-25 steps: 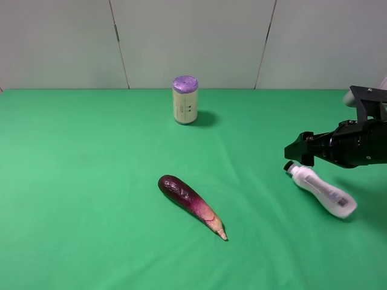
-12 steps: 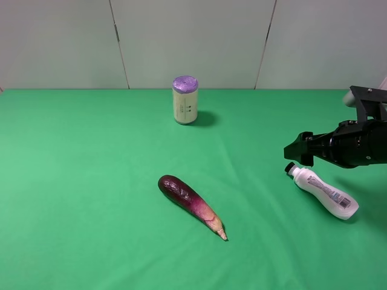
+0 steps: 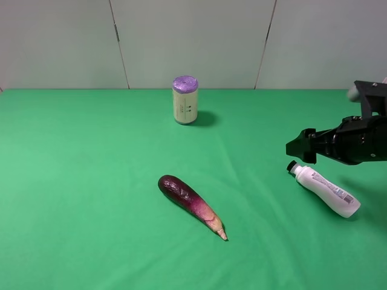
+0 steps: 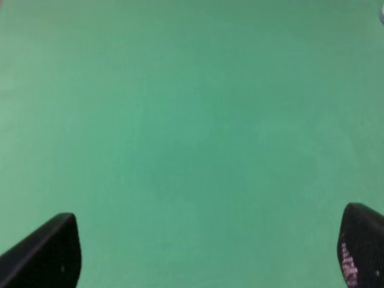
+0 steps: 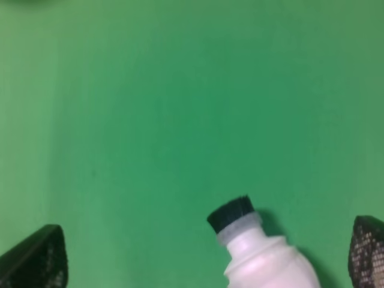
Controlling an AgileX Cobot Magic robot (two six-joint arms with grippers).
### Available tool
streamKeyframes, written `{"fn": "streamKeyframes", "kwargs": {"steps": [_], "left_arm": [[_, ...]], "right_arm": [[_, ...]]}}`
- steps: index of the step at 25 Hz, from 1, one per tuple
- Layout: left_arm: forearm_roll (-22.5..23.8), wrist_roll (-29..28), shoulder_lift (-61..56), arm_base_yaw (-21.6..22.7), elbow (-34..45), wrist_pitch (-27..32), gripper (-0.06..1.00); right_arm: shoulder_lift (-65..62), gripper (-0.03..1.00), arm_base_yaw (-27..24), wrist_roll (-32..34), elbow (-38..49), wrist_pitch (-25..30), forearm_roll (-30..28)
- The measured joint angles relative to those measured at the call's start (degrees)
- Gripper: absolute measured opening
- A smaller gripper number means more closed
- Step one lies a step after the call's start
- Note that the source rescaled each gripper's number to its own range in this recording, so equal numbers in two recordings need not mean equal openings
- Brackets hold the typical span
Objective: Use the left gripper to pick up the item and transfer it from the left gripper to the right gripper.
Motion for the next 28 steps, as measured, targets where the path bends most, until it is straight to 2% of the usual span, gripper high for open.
{"fn": "streamKeyframes", "kwargs": {"steps": [3,7,11,16,19,23,28], "left_arm": [[0.00,0.00,0.00,0.00,0.00,0.00,0.74],[0.00,0.00,0.00,0.00,0.00,0.00,0.74],[0.00,0.00,0.00,0.00,0.00,0.00,0.74],[0.00,0.00,0.00,0.00,0.00,0.00,0.74],[0.00,0.00,0.00,0.00,0.00,0.00,0.74],[0.00,0.00,0.00,0.00,0.00,0.00,0.74],[0.00,0.00,0.00,0.00,0.00,0.00,0.73]], "right_arm": [[-3.07,1.00,0.00,1.75,0.00,0.74,-1.48],[-7.05,1.00,0.00,7.22,0.00,3.50,-6.65],[-10.81,1.00,0.00,15.92,0.00,7.63,-16.46],[-15.78,1.00,0.00,30.55,-0.54,14.02,-31.06],[-18.82,1.00,0.00,39.65,-3.31,20.28,-40.34],[-21.84,1.00,0.00,51.03,-8.85,31.23,-50.43],[-24.40,1.00,0.00,57.49,-15.26,45.00,-56.99]]}}
